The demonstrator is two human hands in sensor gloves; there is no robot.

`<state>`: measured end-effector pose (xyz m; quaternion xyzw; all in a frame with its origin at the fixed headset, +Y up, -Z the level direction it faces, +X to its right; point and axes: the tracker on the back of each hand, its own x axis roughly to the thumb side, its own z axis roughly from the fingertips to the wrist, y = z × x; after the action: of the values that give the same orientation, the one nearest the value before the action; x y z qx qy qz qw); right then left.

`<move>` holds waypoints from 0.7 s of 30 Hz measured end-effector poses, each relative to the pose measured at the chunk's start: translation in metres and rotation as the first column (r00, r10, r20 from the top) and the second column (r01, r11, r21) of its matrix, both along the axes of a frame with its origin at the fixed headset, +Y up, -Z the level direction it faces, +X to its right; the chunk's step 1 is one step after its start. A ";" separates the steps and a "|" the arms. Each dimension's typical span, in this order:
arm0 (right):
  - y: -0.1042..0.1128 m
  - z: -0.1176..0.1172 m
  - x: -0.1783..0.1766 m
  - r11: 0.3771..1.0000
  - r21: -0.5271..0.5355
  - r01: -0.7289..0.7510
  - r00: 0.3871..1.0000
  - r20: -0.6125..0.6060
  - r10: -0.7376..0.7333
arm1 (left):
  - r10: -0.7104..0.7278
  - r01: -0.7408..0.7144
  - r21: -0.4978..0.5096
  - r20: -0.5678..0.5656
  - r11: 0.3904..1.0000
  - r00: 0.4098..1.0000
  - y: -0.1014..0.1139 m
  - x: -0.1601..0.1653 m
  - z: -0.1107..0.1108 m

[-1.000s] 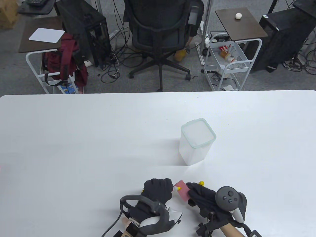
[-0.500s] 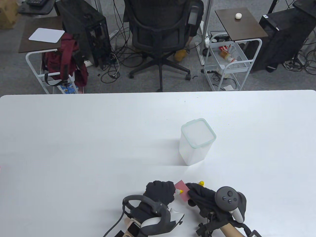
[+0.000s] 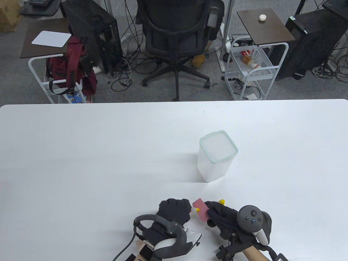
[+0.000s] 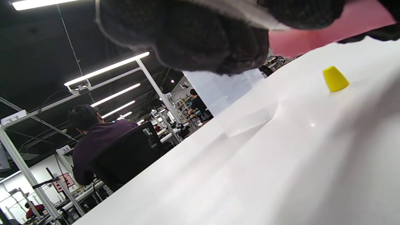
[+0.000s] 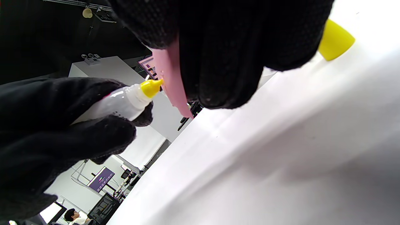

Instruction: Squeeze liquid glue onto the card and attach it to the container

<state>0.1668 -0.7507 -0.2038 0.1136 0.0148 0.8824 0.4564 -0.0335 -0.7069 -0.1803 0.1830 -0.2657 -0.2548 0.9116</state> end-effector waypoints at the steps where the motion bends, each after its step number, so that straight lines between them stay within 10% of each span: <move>1: 0.000 0.000 0.000 1.000 0.000 0.001 1.000 0.001 -0.001 | -0.004 0.004 -0.002 0.005 1.000 1.000 -0.001 0.002 0.000; 21: 0.002 0.000 0.005 1.000 -0.001 0.013 1.000 0.015 -0.013 | 0.087 -0.095 -0.132 -0.063 0.987 0.994 -0.007 -0.010 -0.013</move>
<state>0.1720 -0.7487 -0.2042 0.1067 0.0111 0.8802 0.4624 -0.0433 -0.7142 -0.1930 0.1256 -0.2478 -0.1995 0.9397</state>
